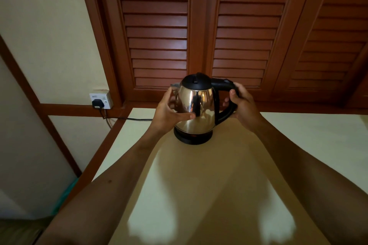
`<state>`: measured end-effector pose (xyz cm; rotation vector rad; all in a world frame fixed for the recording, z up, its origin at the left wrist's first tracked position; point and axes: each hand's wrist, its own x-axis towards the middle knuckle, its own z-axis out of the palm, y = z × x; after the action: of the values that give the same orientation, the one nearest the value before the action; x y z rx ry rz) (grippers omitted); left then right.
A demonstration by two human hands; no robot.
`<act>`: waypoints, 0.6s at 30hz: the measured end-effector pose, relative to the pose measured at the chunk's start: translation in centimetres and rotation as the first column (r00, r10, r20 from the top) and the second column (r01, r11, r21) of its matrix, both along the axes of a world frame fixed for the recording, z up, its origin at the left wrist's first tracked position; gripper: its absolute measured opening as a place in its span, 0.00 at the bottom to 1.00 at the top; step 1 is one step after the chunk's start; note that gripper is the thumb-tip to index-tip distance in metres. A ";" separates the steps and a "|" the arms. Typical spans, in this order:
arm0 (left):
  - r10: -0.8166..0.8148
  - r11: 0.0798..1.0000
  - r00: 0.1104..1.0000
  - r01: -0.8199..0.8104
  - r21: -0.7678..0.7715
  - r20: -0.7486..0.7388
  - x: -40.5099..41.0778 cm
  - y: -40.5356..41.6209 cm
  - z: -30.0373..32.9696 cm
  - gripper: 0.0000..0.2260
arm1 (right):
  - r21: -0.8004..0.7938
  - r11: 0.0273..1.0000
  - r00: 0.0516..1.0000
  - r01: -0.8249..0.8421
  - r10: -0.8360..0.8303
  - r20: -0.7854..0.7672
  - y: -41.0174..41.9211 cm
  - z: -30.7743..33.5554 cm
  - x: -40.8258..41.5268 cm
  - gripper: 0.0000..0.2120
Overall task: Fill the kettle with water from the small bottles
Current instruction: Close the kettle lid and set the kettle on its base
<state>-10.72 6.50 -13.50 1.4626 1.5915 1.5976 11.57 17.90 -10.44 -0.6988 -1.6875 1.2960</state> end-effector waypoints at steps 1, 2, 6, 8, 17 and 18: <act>0.017 1.000 1.000 -0.016 0.022 -0.018 0.3 -0.1 0.0 0.41 | -0.001 1.000 1.000 -0.011 0.011 -0.002 0.2 0.1 0.0 0.14; 0.037 0.999 0.999 -0.035 0.041 -0.032 0.6 -0.1 0.0 0.40 | -0.007 1.000 1.000 -0.019 0.019 -0.001 0.5 0.1 0.0 0.14; 0.049 0.997 0.998 -0.047 0.067 -0.032 1.1 -0.1 -0.4 0.42 | -0.009 1.000 1.000 -0.026 0.026 0.007 0.9 0.1 -0.1 0.13; 0.035 0.998 0.999 -0.033 0.060 -0.026 0.8 -0.1 -0.5 0.44 | 0.024 1.000 1.000 -0.016 0.016 -0.001 0.6 0.0 -0.1 0.13; -0.140 0.989 0.983 0.145 -0.030 0.117 -0.9 -0.2 -0.3 0.45 | 0.108 0.993 0.999 0.038 -0.035 -0.031 -1.0 -1.2 -0.2 0.13; -0.150 0.987 0.980 0.156 -0.037 0.129 -1.1 -0.3 -0.3 0.47 | 0.104 0.993 0.998 0.049 -0.045 -0.040 -1.1 -1.3 -0.3 0.13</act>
<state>-11.81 6.24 -13.79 1.3953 1.4018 1.5224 11.23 16.82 -11.69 -0.6446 -1.6864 1.1713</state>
